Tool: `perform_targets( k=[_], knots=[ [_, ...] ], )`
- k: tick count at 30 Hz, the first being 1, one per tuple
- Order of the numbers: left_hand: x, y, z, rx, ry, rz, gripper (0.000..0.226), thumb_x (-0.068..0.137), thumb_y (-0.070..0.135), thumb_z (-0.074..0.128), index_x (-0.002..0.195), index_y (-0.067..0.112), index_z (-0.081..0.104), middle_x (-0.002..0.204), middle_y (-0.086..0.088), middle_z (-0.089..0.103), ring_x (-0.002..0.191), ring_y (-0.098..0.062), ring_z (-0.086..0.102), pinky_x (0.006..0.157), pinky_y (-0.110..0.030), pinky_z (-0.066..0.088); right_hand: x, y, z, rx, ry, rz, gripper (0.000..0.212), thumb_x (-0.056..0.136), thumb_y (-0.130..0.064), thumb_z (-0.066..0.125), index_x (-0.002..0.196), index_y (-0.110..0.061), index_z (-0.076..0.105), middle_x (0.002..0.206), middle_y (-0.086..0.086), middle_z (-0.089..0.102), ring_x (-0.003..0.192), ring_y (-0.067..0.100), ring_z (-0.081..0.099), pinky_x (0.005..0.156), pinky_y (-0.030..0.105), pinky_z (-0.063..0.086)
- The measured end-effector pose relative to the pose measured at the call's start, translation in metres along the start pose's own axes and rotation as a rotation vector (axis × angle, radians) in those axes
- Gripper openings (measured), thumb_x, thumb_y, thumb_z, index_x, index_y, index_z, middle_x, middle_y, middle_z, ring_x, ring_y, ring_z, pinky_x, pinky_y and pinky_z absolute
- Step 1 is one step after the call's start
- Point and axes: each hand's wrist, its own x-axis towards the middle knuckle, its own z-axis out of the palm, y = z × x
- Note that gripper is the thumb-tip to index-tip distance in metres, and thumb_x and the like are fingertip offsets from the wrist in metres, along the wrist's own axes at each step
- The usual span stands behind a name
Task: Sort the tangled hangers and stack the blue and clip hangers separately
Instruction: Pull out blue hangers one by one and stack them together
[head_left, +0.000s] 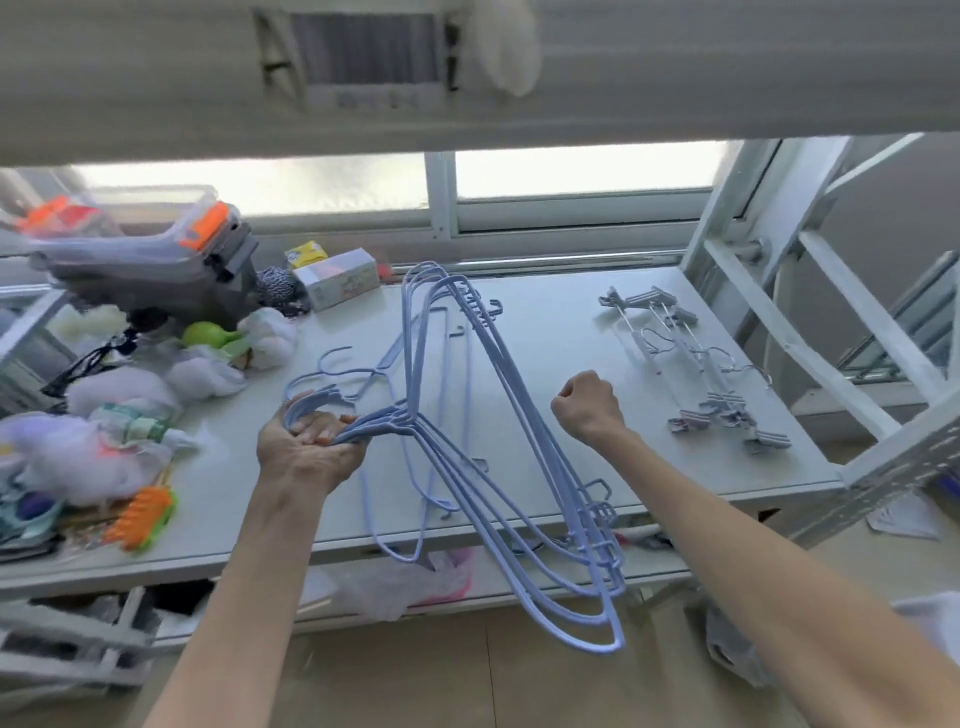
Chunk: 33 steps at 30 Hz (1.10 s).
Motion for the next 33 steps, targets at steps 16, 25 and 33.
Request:
perform_targets(
  k=[16, 25, 33],
  knots=[
    [0.017, 0.128, -0.048, 0.044, 0.000, -0.047, 0.065, 0.091, 0.015, 0.033, 0.027, 0.014, 0.034, 0.030, 0.005, 0.018, 0.026, -0.013, 0.016, 0.053, -0.021, 0.030, -0.063, -0.094, 0.099, -0.002, -0.007, 0.041, 0.037, 0.087, -0.015, 0.057, 0.055, -0.010, 0.039, 0.051, 0.009, 0.044, 0.050, 0.026, 0.048, 0.054, 0.033, 0.040],
    [0.013, 0.137, -0.061, 0.022, 0.042, 0.021, 0.065, 0.093, 0.018, 0.036, 0.028, 0.017, 0.031, 0.029, 0.006, 0.019, 0.026, -0.013, 0.015, 0.056, -0.021, 0.028, -0.057, -0.096, 0.114, -0.070, -0.102, 0.050, 0.039, 0.089, -0.032, 0.064, 0.065, -0.010, 0.042, 0.065, 0.009, 0.047, 0.065, 0.025, 0.049, 0.059, 0.028, 0.038],
    [0.012, 0.143, -0.070, -0.046, 0.053, 0.059, 0.062, 0.091, 0.019, 0.041, 0.032, 0.020, 0.023, 0.029, 0.006, 0.019, 0.025, -0.013, 0.015, 0.055, -0.020, 0.029, -0.050, -0.086, 0.111, -0.146, -0.006, 0.153, 0.033, 0.095, -0.021, 0.056, 0.119, 0.001, 0.050, 0.119, 0.021, 0.059, 0.105, 0.037, 0.060, 0.080, 0.038, 0.048]
  ],
)
